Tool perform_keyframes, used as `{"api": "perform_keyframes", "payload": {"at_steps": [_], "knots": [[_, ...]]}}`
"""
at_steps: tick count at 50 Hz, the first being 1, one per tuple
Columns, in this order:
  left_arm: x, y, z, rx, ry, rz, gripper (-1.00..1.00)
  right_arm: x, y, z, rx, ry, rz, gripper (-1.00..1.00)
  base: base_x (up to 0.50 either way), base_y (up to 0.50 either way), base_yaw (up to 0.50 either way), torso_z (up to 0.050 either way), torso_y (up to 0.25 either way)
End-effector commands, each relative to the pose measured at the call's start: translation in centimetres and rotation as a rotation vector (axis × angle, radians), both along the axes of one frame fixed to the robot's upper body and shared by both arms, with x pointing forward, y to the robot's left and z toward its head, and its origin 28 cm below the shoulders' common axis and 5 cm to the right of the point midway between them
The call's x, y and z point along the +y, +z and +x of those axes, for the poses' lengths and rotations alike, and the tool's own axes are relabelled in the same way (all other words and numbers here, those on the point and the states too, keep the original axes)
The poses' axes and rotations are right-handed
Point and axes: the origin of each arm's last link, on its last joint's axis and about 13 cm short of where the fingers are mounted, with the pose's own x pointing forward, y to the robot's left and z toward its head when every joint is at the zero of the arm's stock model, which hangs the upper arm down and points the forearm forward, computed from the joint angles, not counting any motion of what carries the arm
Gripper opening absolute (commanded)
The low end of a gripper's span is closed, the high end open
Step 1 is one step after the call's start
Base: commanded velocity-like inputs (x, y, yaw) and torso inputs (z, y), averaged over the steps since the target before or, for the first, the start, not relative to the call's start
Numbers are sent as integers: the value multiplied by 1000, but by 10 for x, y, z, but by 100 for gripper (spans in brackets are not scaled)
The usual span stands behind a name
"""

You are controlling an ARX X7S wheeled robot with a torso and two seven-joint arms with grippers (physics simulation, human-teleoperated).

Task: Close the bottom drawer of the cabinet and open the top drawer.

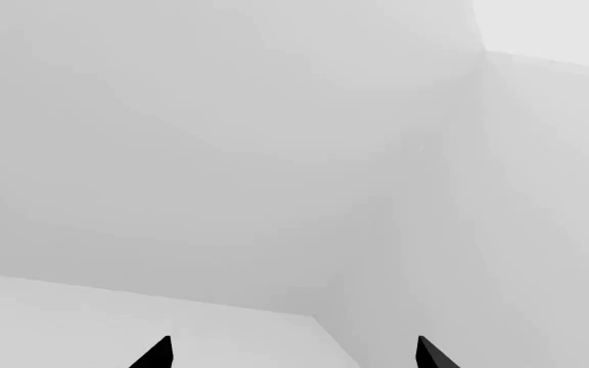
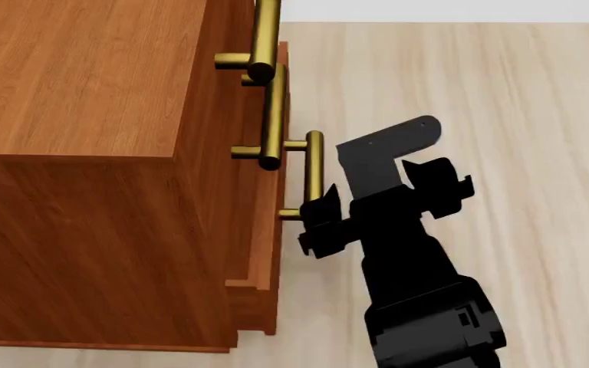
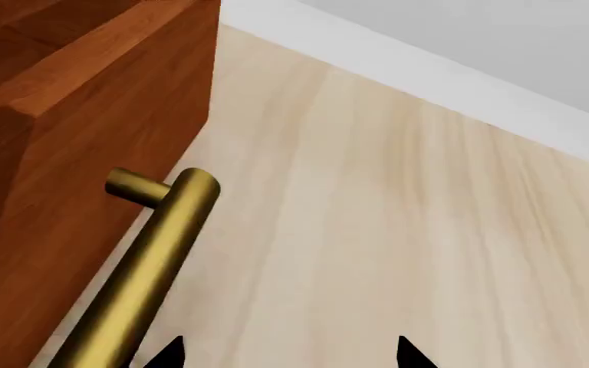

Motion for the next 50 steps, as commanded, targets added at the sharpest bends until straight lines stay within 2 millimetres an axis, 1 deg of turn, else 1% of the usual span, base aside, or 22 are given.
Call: {"api": "perform_keyframes", "payload": {"at_steps": [1, 17, 23, 24, 25, 32, 36, 39, 43, 45, 50], "knots": [[0, 0, 0, 0, -1, -1, 100, 15, -6, 0, 32, 68, 8, 100, 0, 0, 3, 0, 0], [0, 0, 0, -2, -4, -2, 100, 34, -8, 0, 45, 143, 42, 100, 0, 0, 0, 0, -1], [-1, 1, 0, 3, -7, 7, 100, 39, -8, 3, 33, 165, 58, 100, 0, 0, 1, 0, 0], [-1, -6, 0, 3, -5, 8, 100, 40, -8, 3, 32, 168, 58, 100, 0, 0, 3, 0, 0], [-1, 0, 0, 1, -6, 6, 100, 42, -7, 3, 31, 179, 58, 100, 12, 0, 4, 0, 0], [-1, 1, 0, -3, -6, 3, 100, 45, -5, 4, 25, 190, 59, 100, 2, 3, 5, 0, -3], [0, 1, 0, -3, -9, 2, 100, 42, -3, 2, 20, 183, 59, 100, 4, 3, 5, 0, 0], [-1, 1, 0, -4, -9, 2, 100, 39, 0, -3, 15, 177, 71, 100, 0, 1, 3, 0, 0], [0, 1, -1, -6, -9, 0, 100, 30, 4, -19, 12, 147, 114, 100, 0, 0, 2, 0, 0], [0, 1, 0, -6, -10, 1, 100, 19, 9, -33, -4, 108, 155, 100, 0, 0, 0, 0, 0], [-1, 1, 0, -5, -12, 4, 100, 3, 20, -59, -50, 69, 212, 100, 0, 0, 0, 0, 0]]}}
